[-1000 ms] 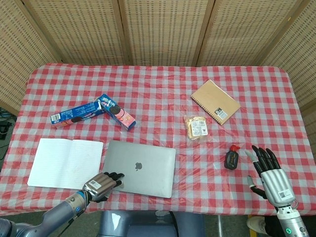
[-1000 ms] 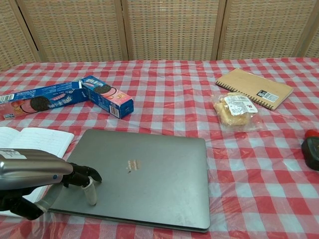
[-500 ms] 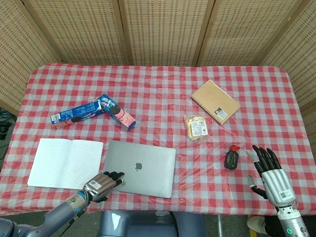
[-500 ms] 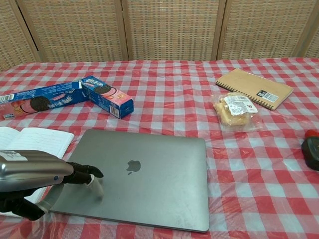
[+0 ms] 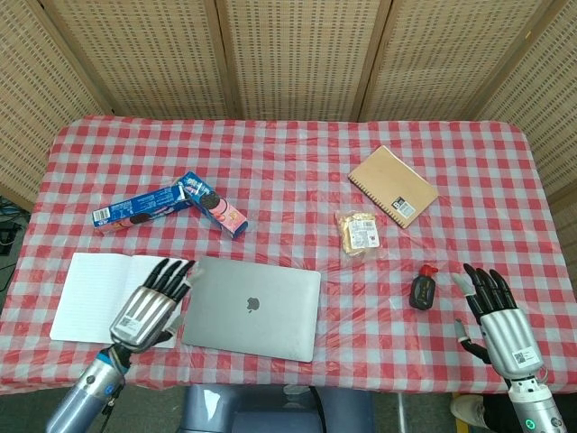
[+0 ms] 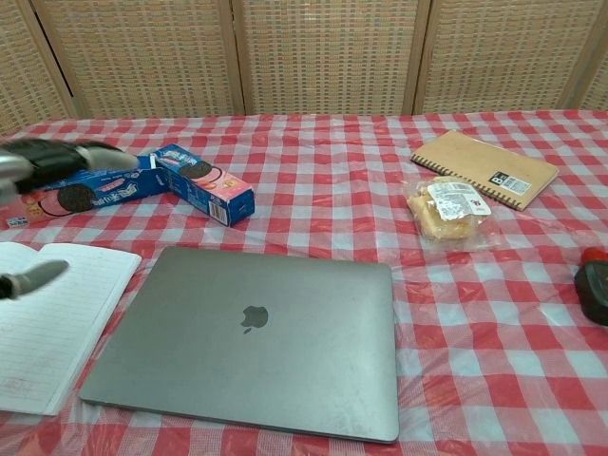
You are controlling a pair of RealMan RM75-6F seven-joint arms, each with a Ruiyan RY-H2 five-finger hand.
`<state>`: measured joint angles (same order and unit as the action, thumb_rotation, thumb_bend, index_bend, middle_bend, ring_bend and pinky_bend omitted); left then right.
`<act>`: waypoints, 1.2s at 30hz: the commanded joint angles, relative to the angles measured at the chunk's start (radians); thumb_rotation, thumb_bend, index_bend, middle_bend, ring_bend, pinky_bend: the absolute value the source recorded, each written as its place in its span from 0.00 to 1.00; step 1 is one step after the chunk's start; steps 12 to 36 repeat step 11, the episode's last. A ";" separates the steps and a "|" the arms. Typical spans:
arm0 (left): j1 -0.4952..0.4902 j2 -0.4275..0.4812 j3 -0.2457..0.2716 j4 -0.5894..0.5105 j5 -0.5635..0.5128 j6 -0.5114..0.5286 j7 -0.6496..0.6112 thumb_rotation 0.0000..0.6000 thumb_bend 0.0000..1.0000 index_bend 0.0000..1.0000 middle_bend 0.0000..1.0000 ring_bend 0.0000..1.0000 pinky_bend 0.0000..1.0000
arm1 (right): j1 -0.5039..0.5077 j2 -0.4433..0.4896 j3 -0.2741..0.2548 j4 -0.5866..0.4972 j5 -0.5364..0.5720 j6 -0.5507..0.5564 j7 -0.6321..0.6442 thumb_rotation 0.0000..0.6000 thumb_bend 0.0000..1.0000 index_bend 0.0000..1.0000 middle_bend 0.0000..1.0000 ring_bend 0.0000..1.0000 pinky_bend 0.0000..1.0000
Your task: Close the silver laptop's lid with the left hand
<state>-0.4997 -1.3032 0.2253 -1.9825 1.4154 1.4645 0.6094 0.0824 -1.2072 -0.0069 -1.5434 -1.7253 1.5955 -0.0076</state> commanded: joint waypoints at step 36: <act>0.306 -0.015 0.028 0.172 0.236 0.271 0.003 1.00 0.41 0.00 0.00 0.00 0.00 | -0.006 0.001 -0.003 -0.002 -0.011 0.012 -0.005 1.00 0.68 0.09 0.00 0.00 0.00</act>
